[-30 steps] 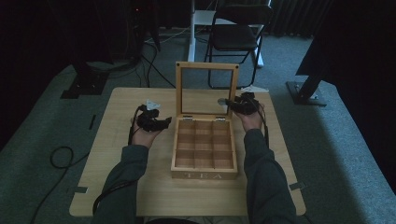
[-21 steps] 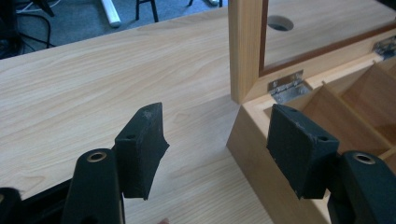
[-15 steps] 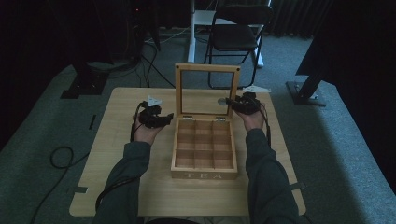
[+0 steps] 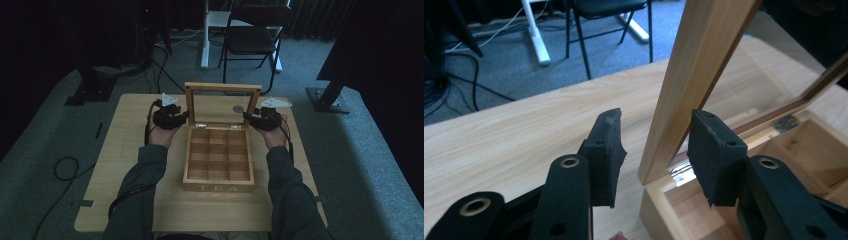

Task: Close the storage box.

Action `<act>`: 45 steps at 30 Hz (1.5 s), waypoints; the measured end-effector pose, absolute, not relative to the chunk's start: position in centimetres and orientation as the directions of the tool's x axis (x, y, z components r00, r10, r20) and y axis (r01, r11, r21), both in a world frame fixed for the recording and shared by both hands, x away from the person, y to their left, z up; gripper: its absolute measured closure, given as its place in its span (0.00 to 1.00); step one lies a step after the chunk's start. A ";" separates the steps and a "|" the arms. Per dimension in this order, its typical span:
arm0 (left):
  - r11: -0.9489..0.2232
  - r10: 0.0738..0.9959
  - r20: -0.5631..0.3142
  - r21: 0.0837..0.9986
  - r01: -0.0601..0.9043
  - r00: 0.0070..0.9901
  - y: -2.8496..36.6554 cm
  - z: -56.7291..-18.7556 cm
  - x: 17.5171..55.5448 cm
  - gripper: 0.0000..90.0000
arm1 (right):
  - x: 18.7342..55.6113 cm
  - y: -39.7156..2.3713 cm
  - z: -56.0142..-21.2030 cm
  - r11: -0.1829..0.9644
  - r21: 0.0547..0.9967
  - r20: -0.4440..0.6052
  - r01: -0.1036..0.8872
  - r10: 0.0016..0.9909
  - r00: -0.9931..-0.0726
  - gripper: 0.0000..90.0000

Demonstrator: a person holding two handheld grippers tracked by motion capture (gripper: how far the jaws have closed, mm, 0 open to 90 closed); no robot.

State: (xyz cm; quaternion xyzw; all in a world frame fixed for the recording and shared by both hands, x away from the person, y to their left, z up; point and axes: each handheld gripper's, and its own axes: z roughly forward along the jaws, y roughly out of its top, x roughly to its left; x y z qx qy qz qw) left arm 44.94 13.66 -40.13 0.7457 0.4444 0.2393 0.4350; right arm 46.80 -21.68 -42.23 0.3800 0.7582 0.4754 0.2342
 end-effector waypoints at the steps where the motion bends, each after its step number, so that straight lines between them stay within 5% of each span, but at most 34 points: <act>1: -0.230 0.868 -0.026 0.864 0.449 0.495 13.6 -39.9 44.8 0.66 | 46.7 -21.7 -42.2 0.261 0.898 0.006 0.355 0.798 -0.603 0.63; 13: -0.223 0.853 -0.033 0.879 0.421 0.520 13.8 -38.7 44.1 0.75 | 45.5 -21.9 -42.4 0.234 0.902 0.014 0.364 0.826 -0.564 0.66; 19: -0.207 0.855 -0.047 0.882 0.424 0.516 14.0 -38.8 44.0 0.77 | 44.6 -23.4 -42.1 0.170 0.913 0.079 0.372 0.820 -0.567 0.75; 32: -0.201 0.840 -0.063 0.886 0.418 0.539 13.8 -38.9 43.4 0.78 | 43.8 -23.5 -41.7 0.222 0.906 0.031 0.361 0.814 -0.580 0.88; 45: -0.198 0.832 -0.066 0.892 0.406 0.551 13.7 -39.0 42.5 0.83 | 42.7 -23.3 -41.0 0.229 0.903 0.012 0.363 0.831 -0.556 0.89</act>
